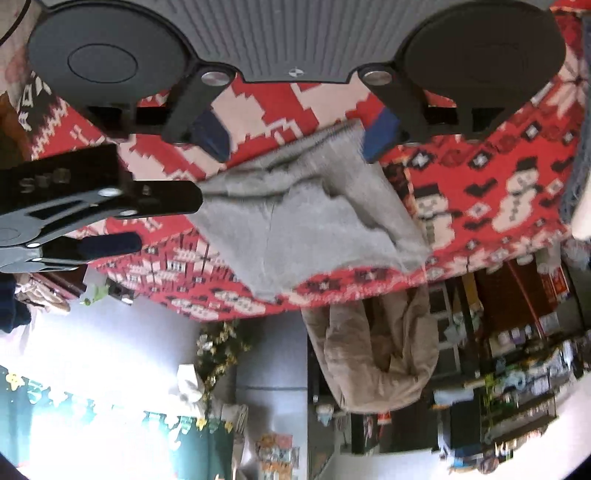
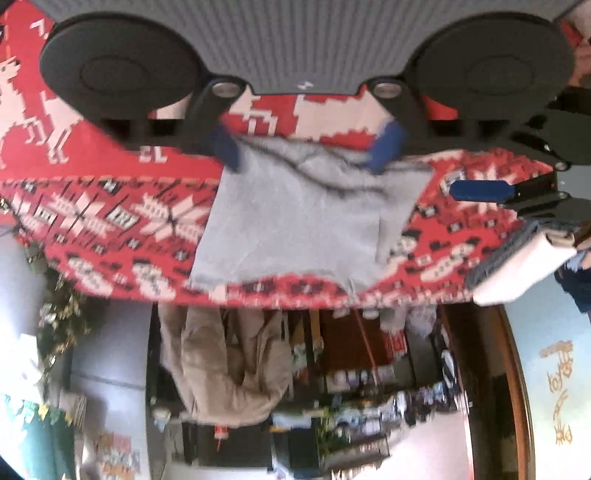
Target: Fold clothes
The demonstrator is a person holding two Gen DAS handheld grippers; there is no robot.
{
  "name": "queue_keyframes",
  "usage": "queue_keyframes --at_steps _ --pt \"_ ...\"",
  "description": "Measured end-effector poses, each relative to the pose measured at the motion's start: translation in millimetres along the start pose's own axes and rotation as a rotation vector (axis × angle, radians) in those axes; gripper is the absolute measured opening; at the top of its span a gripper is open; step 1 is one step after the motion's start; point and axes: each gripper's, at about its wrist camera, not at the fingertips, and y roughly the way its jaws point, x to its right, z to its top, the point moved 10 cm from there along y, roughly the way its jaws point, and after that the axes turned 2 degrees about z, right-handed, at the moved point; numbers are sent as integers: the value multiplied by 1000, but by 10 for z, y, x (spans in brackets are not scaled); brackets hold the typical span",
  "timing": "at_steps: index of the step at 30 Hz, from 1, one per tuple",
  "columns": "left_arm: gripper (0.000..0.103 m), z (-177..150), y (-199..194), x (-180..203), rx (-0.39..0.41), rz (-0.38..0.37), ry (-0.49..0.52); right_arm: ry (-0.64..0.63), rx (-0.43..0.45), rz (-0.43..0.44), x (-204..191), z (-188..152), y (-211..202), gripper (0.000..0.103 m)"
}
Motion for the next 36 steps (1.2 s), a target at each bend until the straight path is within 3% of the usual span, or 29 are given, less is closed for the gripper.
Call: queue_keyframes --at_steps 5,13,14,17,20,24,26,30,32,36 --pt "102 192 -162 -51 65 33 -7 -22 67 -6 -61 191 -243 102" --pt "103 508 -180 -189 178 203 -22 1 115 -62 95 472 -274 102" --pt "103 538 -151 -213 185 209 -39 0 130 -78 126 518 -259 102" --pt "103 646 19 -240 203 134 -103 -11 177 -122 226 663 -167 102" --pt "103 771 279 -310 163 56 -193 18 187 -140 370 827 17 102" --pt "102 1021 646 -564 104 49 -254 73 81 -125 604 1075 407 102" --pt "102 1189 727 -727 129 73 -224 79 53 -130 710 1246 577 102" --pt "103 1483 810 -932 126 89 -89 8 40 -229 880 1619 810 102" --pt "103 1560 846 -993 78 85 -86 -37 17 -264 915 1727 898 102" --pt "102 1573 892 -1086 -58 105 -142 7 -60 -261 904 1785 993 102"
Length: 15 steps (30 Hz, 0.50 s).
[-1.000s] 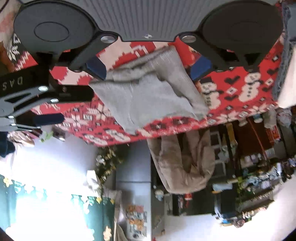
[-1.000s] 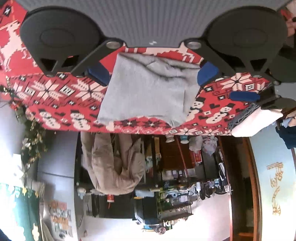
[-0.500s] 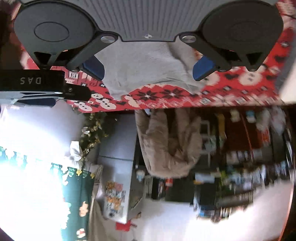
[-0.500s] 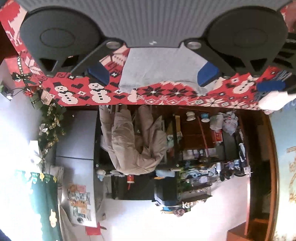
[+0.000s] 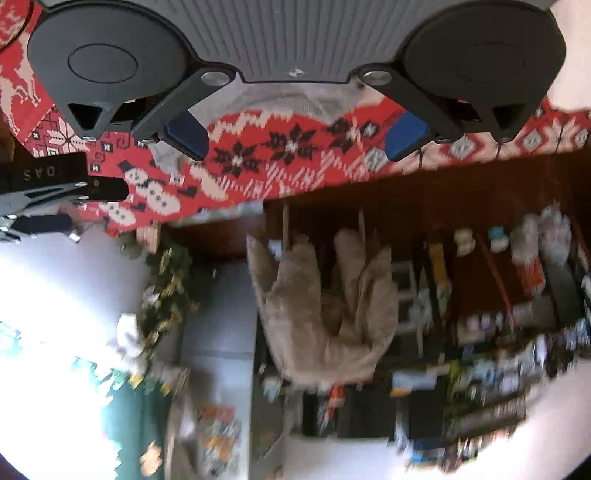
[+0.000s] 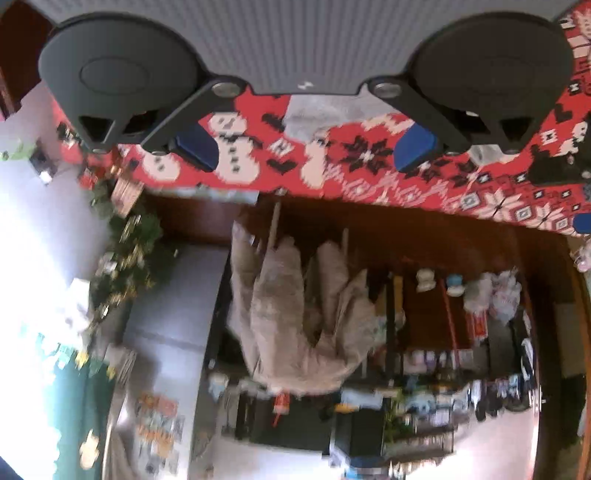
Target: Fold clothes
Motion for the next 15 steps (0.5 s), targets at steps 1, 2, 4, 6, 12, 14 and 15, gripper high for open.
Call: queue_keyframes --at_steps 1,2,4,6,12,14,15 --pt "101 -29 3 -33 -40 22 -29 18 -23 13 -19 3 4 102" --pt "95 -66 -5 -65 -70 30 -59 40 -48 33 -44 1 -2 102" --pt "80 -148 3 -107 -115 11 -113 59 -97 79 -137 3 -26 101" --pt "52 -229 67 -156 -157 1 -135 46 -139 129 -272 -2 -14 85" --pt "8 -324 367 -353 -214 -11 -175 30 -218 272 -819 -108 213 32" --pt "8 -319 514 -458 -218 -14 -191 27 -241 322 -1028 -86 393 18" --pt "8 -324 602 -502 -227 -14 -192 24 -253 342 -1137 -80 508 12"
